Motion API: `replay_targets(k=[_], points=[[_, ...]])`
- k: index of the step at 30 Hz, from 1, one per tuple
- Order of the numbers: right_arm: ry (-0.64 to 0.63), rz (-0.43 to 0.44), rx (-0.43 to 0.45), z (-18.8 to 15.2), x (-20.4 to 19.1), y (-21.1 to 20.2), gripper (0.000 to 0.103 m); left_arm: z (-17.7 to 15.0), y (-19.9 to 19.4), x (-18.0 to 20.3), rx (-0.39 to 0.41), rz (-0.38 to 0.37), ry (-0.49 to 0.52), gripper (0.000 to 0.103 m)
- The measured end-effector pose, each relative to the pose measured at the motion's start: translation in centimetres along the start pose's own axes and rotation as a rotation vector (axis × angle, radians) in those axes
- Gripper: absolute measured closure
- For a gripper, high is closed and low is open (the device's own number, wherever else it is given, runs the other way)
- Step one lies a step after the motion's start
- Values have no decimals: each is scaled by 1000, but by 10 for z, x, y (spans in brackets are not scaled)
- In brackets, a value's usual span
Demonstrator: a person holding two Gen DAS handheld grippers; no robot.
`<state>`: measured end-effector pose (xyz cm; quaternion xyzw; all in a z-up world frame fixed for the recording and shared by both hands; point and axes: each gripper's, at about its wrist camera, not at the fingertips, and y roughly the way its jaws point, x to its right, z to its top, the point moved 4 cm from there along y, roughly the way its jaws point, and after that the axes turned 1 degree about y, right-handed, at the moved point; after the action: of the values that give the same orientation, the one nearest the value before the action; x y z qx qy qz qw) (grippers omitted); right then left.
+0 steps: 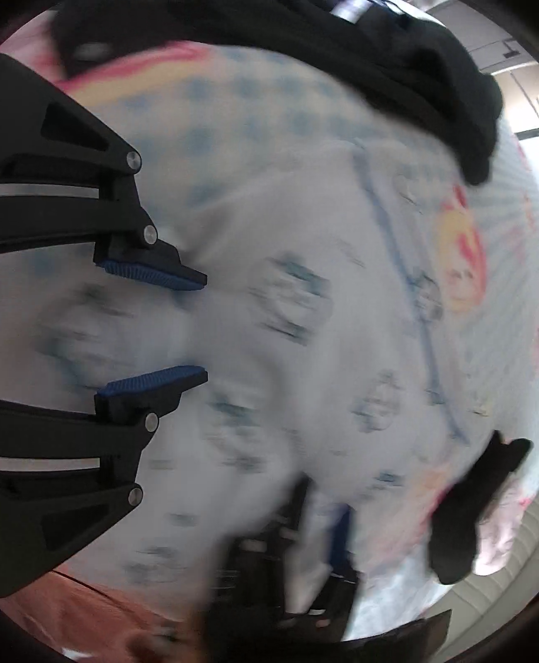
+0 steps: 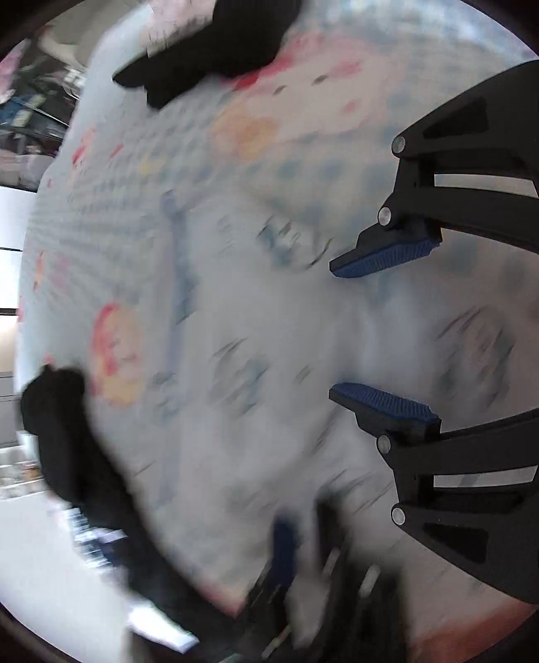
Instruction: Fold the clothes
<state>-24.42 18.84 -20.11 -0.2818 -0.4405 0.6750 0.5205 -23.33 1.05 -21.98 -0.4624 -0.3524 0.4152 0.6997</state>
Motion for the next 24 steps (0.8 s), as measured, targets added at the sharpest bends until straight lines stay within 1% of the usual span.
replay_targets(k=[1,2,3,4,5,6,9,10,11,13,14,16,18,19,20,21,22,23,24], points=[[-15,-36,-5,-9,7,0,36,-10,-6,-2,-13,-1,-6,59],[0,-49,-5,-15,18,-4,34,-17,-14,-4,-14,4,-13,55],[35,-55,-3,-17,28,-11,34,-21,-21,-7,-2,17,-23,53],[71,-62,-2,-19,37,-19,35,-22,-28,-9,21,18,-42,52],[92,-57,1,-20,40,-25,37,-17,-31,-6,52,-6,-58,52],[102,-24,13,-19,34,-32,38,-13,-34,-2,83,-28,-70,52],[136,103,45,-24,0,-42,39,3,-39,30,185,-63,-36,52],[128,100,37,-30,-12,-39,39,7,-33,42,194,-54,4,52],[115,79,24,-37,-22,-35,40,8,-26,43,182,-32,11,52],[92,37,-8,-53,-36,-27,40,2,-6,40,95,21,-34,52],[90,29,-23,-63,-33,-23,40,-7,-2,38,66,31,-46,52],[106,49,-16,-76,-22,-29,40,-23,-12,38,75,47,-25,51],[110,18,-21,-87,-7,-40,40,-38,-22,37,86,61,-12,50],[102,3,-20,-91,-3,-44,40,-42,-31,34,105,48,-52,50],[108,0,-13,-94,-1,-50,40,-42,-39,33,148,2,-117,50],[135,20,11,-94,-1,-58,40,-42,-47,32,194,-50,-181,50],[169,50,42,-93,-4,-67,41,-42,-54,37,247,-119,-235,50],[203,80,74,-92,-6,-75,41,-42,-56,44,275,-127,-243,50],[214,92,101,-89,-14,-83,42,-41,-54,54,284,-89,-220,50]])
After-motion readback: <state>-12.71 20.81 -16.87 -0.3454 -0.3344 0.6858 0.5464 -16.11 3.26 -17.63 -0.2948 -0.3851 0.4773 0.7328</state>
